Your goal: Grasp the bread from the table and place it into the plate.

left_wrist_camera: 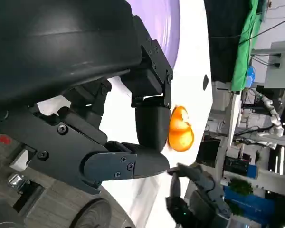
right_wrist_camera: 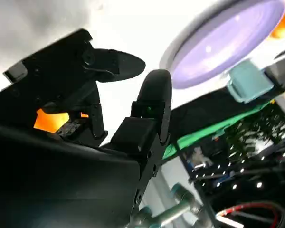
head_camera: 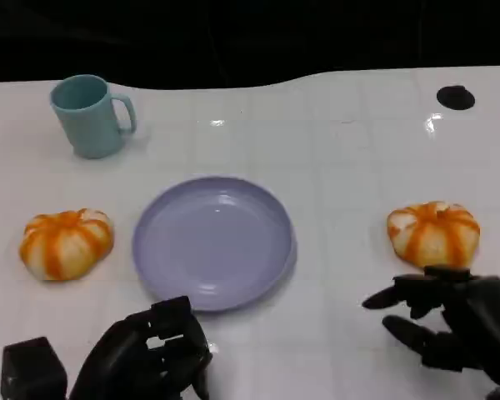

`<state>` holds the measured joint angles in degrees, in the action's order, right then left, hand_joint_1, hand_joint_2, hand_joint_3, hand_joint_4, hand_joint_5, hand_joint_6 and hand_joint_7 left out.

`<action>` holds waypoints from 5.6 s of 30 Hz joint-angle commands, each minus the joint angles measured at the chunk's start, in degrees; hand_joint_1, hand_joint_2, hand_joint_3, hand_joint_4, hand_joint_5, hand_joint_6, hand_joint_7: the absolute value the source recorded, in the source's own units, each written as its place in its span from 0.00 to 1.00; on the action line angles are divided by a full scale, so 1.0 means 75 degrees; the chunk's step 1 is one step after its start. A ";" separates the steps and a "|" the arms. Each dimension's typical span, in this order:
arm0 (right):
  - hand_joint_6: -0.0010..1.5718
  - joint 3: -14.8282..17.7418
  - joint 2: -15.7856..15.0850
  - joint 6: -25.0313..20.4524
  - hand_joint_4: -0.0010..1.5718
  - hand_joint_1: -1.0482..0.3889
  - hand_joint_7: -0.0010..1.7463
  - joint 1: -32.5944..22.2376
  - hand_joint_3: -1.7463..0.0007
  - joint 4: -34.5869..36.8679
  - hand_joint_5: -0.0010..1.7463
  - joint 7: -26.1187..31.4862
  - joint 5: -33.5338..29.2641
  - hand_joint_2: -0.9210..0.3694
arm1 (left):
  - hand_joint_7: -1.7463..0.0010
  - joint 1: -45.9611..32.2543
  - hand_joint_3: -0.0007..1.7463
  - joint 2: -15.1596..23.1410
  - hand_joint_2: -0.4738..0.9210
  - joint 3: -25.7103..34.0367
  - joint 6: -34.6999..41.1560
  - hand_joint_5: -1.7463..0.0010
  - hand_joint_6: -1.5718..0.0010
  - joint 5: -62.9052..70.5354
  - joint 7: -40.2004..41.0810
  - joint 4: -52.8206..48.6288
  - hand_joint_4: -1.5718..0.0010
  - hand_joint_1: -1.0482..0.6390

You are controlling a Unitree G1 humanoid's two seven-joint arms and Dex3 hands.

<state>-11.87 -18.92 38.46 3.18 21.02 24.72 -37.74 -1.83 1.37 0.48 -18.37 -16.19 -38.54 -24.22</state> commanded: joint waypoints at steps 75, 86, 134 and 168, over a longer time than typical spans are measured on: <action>0.73 -0.1690 -0.0256 -0.2940 0.58 0.64 0.31 0.3941 0.84 0.4164 0.86 -0.1044 -0.0565 0.01 | 0.18 -0.0249 0.35 -0.0009 0.84 -0.0016 0.0155 0.00 0.53 -0.0027 0.0109 0.0428 0.51 0.28; 0.48 -0.1613 -0.0053 -0.1974 0.58 0.68 0.93 0.4071 0.45 0.4352 1.00 0.0917 -0.0492 0.33 | 0.18 -0.0253 0.35 -0.0024 0.84 -0.0015 0.0194 0.00 0.52 -0.0078 0.0076 0.0425 0.51 0.28; 0.47 -0.2476 0.2508 -0.1071 0.45 0.57 0.38 0.5221 0.66 0.4142 0.65 -0.0242 -0.0470 0.23 | 0.18 -0.0396 0.37 -0.0005 0.83 -0.0092 0.0227 0.00 0.53 -0.0056 0.0037 0.0531 0.51 0.27; 0.27 -0.2055 0.1304 -0.1439 0.13 0.40 0.03 0.3446 0.93 0.0829 0.35 -0.2087 -0.0129 0.00 | 0.16 -0.0461 0.39 -0.0013 0.81 -0.0127 0.0202 0.00 0.53 -0.0054 0.0104 0.0525 0.50 0.27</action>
<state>-29.13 -6.90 25.99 30.83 28.90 7.14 -39.86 -5.33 0.63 -0.88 -16.78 -16.09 -37.63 -19.61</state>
